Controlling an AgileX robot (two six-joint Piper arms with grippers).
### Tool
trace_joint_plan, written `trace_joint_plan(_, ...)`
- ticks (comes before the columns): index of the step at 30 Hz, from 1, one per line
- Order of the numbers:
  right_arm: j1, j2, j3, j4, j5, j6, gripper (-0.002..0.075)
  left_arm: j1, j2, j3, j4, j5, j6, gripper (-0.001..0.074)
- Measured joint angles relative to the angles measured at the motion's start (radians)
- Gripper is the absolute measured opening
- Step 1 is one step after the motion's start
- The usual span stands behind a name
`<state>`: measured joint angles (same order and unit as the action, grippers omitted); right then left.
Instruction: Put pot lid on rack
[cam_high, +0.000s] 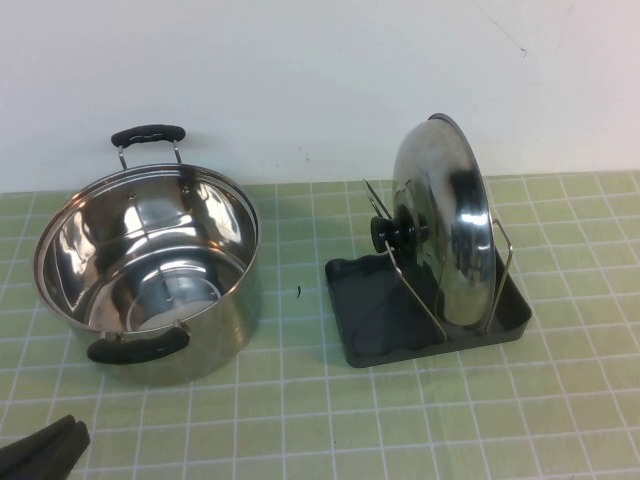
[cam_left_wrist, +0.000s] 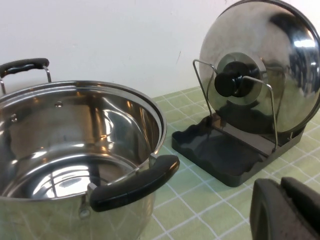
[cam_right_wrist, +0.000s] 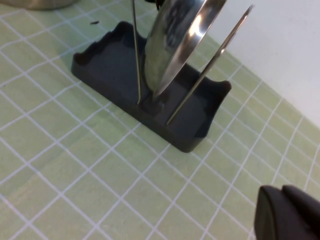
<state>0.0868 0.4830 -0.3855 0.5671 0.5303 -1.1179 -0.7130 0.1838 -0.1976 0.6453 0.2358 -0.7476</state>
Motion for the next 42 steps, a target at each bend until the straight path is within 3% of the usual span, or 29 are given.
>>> trace_joint_plan(7, 0.000, -0.149, 0.053, 0.035, 0.003, 0.004, -0.0001, 0.000, 0.000, 0.009, 0.000, -0.006, 0.000, -0.0002)
trace_joint_plan(28, 0.000, -0.157, 0.052, 0.074, 0.020, 0.008, -0.0001, 0.010, 0.000, 0.016, 0.004, -0.006, 0.002, -0.0002)
trace_joint_plan(35, 0.000, -0.157, 0.052, 0.076, 0.020, 0.008, -0.0001, 0.227, -0.031, 0.032, -0.122, 0.009, 0.015, -0.0001)
trace_joint_plan(42, 0.000, -0.157, 0.052, 0.078, 0.020, 0.008, -0.0001, 0.466, -0.118, 0.045, -0.355, 0.026, 0.301, -0.0002)
